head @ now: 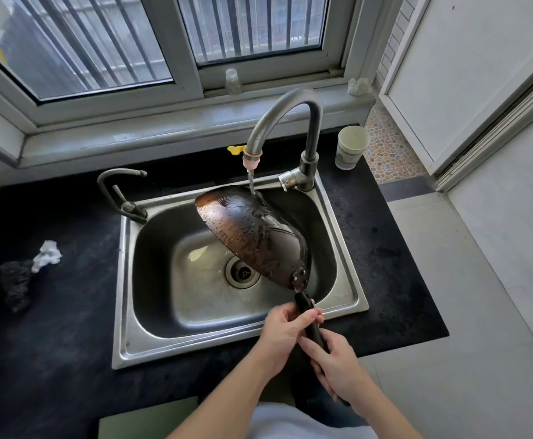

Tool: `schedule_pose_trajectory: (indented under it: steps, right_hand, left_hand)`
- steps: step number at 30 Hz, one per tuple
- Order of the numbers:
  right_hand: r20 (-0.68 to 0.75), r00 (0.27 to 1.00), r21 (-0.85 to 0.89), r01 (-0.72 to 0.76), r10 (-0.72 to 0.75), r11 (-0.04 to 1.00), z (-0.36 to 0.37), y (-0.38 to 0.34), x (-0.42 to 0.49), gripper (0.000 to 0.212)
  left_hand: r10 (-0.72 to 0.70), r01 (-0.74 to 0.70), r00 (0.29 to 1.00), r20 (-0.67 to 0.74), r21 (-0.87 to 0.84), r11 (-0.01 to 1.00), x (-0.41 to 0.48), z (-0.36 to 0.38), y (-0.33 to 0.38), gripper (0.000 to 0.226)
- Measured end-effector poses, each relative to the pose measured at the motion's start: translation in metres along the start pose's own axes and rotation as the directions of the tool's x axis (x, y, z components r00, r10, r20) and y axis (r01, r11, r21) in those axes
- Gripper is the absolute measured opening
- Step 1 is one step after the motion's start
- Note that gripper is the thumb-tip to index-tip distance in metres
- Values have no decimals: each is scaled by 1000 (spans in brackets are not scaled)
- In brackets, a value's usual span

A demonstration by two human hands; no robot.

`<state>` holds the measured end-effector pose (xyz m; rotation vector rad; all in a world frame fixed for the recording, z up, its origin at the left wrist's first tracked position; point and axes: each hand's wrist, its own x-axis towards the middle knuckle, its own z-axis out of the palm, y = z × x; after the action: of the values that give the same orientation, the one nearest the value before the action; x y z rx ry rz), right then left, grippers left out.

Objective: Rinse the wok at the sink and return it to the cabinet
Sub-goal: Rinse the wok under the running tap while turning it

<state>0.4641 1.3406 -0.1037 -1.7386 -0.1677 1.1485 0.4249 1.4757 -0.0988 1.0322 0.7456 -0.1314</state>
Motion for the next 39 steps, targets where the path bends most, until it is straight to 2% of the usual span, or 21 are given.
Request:
schedule_pose_trajectory:
  steps: [4, 10, 15, 20, 28, 35, 39]
  right_hand:
    - [0, 1000, 24, -15, 15, 1000, 5, 0, -2, 33]
    - [76, 997, 196, -22, 8, 980, 3, -5, -4, 29]
    - [86, 996, 200, -31, 14, 979, -4, -7, -2, 30]
    - [83, 996, 139, -30, 19, 990, -9, -9, -3, 27]
    - [-86, 993, -244, 63, -86, 968, 0, -5, 1, 11]
    - [-164, 975, -363, 81, -150, 928, 17, -4, -4, 3]
    - [-158, 969, -402, 112, -190, 909, 24, 3, -8, 9]
  left_hand:
    - [28, -26, 999, -24, 54, 998, -3, -4, 1, 8]
    - [16, -12, 999, -44, 85, 996, -4, -1, 4, 22]
    - [7, -2, 998, -67, 82, 997, 0, 4, 5, 22]
    - [13, -8, 997, -78, 67, 998, 4, 8, 2, 21]
    - [20, -24, 997, -75, -41, 999, 1, 1, -4, 17]
    - [12, -21, 998, -60, -145, 989, -6, -10, -9, 23]
    - [10, -22, 998, -61, -195, 981, -16, -15, -12, 26]
